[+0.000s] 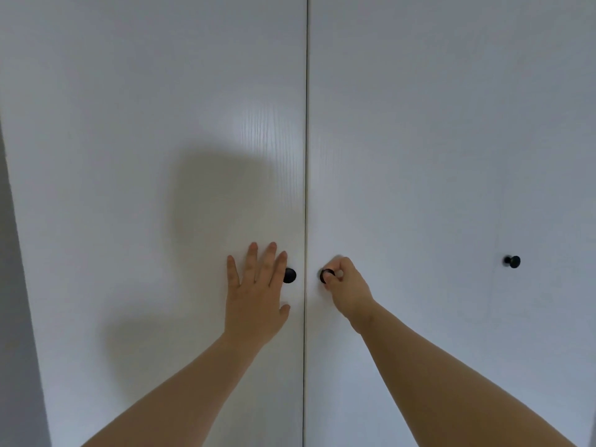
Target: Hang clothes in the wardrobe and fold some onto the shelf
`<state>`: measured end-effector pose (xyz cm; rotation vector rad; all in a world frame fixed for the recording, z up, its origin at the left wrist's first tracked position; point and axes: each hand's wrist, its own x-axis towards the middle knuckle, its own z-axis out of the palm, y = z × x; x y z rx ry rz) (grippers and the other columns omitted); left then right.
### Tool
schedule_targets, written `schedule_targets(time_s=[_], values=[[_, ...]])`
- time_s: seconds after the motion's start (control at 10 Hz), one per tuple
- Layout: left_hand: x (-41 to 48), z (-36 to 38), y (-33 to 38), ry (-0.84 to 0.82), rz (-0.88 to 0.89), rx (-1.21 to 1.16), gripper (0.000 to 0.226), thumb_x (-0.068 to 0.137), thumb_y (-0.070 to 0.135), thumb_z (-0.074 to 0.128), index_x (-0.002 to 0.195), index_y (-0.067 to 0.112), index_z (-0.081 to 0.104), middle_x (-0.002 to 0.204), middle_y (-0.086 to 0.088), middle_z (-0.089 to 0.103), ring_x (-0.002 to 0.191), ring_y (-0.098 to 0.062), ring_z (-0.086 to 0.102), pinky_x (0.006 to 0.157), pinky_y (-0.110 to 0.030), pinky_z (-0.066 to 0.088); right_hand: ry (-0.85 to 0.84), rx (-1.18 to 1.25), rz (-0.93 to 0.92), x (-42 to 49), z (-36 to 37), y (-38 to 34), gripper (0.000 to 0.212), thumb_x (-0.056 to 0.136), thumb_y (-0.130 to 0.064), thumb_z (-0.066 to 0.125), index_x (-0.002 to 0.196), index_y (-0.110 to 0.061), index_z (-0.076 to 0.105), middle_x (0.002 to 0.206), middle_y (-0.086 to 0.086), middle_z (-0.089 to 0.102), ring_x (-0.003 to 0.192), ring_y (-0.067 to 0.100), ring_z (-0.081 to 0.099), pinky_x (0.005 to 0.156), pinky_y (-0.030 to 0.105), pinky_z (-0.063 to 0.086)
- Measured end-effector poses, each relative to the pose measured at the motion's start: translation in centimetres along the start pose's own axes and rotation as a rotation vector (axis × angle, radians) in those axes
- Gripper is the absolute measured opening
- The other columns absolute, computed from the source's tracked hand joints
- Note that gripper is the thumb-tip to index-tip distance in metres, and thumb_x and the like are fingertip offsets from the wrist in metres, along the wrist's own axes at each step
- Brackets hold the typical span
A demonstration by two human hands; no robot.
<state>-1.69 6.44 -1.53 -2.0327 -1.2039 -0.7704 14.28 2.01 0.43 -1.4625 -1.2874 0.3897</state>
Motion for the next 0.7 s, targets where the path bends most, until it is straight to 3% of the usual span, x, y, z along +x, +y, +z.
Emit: schedule_targets(time_s=[0.1,0.2,0.3,0.4,0.5,0.6,0.7], values=[[0.0,0.2,0.0,-0.013,0.002,-0.03,0.096,0.044,0.04,0.087,0.129,0.009,0.055,0.139,-0.012,0.049,0.127,-0.041,0.044,0.096,-0.065,0.036,0.026,-0.025,0.023,0.6,0.5,0.4,0.023,0.096,-0.017,0.039,0.077,-0.031,0.042,0.078,-0.008,0.051,0.07,0.009,0.046,0.065,0.025,0.04],[0.0,0.3,0.0,-0.013,-0.003,-0.047,0.095,0.044,0.035,0.087,0.129,0.008,0.055,0.139,-0.012,0.049,0.127,-0.041,0.044,0.096,-0.063,0.038,0.04,-0.079,0.057,0.9,0.8,0.5,0.023,0.094,-0.02,0.038,0.075,-0.032,0.042,0.075,-0.011,0.051,0.072,0.013,0.047,0.085,0.042,0.044],[0.2,0.1,0.1,-0.058,-0.019,-0.057,0.093,0.056,0.035,0.08,0.138,0.011,0.044,0.148,-0.011,0.035,0.136,-0.04,0.03,0.105,-0.06,0.028,0.047,-0.089,0.081,0.9,0.7,0.2,0.024,0.094,-0.02,0.039,0.074,-0.033,0.042,0.074,-0.014,0.05,0.074,0.013,0.048,0.095,0.049,0.043],[0.5,0.1,0.2,-0.159,-0.032,-0.083,0.087,0.083,0.041,0.055,0.15,0.02,0.002,0.157,-0.003,-0.011,0.142,-0.033,-0.015,0.114,-0.052,-0.001,0.056,-0.093,0.096,0.1,0.5,-0.3,0.022,0.095,-0.02,0.042,0.085,-0.039,0.048,0.084,-0.012,0.055,0.083,0.016,0.053,0.096,0.049,0.044],[0.3,-0.8,0.3,-0.242,-0.08,-0.153,0.085,0.087,0.042,0.049,0.148,0.022,-0.006,0.155,0.0,-0.017,0.142,-0.028,-0.019,0.115,-0.047,-0.004,0.028,-0.102,0.126,-1.7,0.1,-0.1,0.039,0.095,-0.028,0.046,0.133,-0.035,0.039,0.119,0.001,0.055,0.108,0.023,0.052,0.094,0.039,0.045],[-0.7,-2.5,1.7,-0.266,-0.059,-0.192,0.083,0.088,0.042,0.047,0.148,0.023,-0.007,0.156,0.0,-0.015,0.143,-0.027,-0.015,0.115,-0.046,-0.001,0.025,-0.196,0.172,-4.2,-1.8,0.9,0.052,0.094,-0.033,0.046,0.143,-0.032,0.028,0.131,0.005,0.049,0.117,0.029,0.049,0.096,0.043,0.045],[-1.4,-4.0,3.3,-0.275,-0.022,-0.218,0.081,0.088,0.04,0.047,0.148,0.024,-0.005,0.156,0.001,-0.011,0.144,-0.026,-0.011,0.115,-0.044,0.005,0.072,-0.256,0.213,-5.8,-4.4,1.8,0.054,0.093,-0.033,0.046,0.143,-0.03,0.028,0.136,0.007,0.046,0.12,0.031,0.046,0.097,0.044,0.044]])
